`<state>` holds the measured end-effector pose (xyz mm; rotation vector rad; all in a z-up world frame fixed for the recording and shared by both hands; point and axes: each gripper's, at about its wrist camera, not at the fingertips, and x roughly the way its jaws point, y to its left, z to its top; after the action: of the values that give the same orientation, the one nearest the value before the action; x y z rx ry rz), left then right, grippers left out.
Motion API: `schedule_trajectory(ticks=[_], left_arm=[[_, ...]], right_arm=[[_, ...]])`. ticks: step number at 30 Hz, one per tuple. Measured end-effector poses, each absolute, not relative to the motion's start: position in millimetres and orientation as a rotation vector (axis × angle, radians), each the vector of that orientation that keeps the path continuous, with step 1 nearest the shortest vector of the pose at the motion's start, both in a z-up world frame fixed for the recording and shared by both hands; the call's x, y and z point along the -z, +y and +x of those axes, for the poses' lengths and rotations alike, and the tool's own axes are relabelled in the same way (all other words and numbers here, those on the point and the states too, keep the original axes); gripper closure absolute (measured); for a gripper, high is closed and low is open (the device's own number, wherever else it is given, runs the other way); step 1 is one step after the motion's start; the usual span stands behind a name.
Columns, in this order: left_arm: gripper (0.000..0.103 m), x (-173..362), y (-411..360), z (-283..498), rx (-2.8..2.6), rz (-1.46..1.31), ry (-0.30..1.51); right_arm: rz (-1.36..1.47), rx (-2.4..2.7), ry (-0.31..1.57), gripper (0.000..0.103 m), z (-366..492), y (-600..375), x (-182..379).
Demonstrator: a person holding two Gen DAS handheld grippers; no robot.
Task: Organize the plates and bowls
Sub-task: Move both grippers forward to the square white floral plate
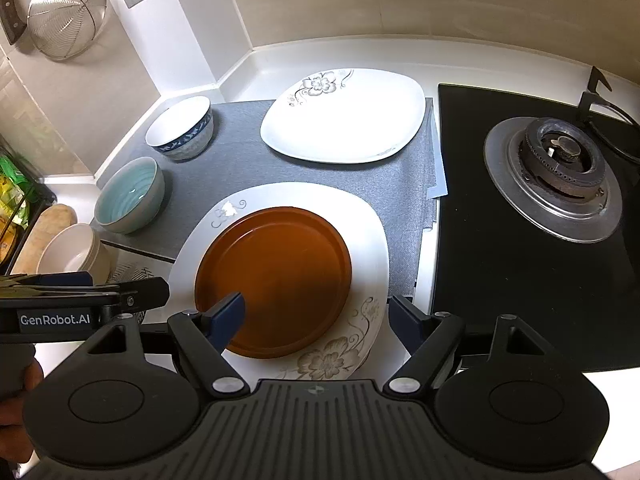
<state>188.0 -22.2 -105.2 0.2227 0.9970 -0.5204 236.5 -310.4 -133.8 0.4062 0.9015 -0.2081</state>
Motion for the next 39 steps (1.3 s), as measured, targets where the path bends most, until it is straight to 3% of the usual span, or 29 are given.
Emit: schedule_trajectory(ticks=[13, 26, 39], left_arm=[[0.000, 101, -28, 197, 0.493, 0.213, 0.993], [0.000, 102, -82, 269, 0.421, 0.142, 0.931], [0.000, 146, -144, 364, 0.425, 0.073, 1.014]], right_arm=[[0.435, 0.213, 0.848, 0.021, 233, -325, 131], [0.442, 0.251, 0.648, 0.021, 276, -395, 126], [0.644, 0.187, 0.719, 0.022, 353, -449, 195]])
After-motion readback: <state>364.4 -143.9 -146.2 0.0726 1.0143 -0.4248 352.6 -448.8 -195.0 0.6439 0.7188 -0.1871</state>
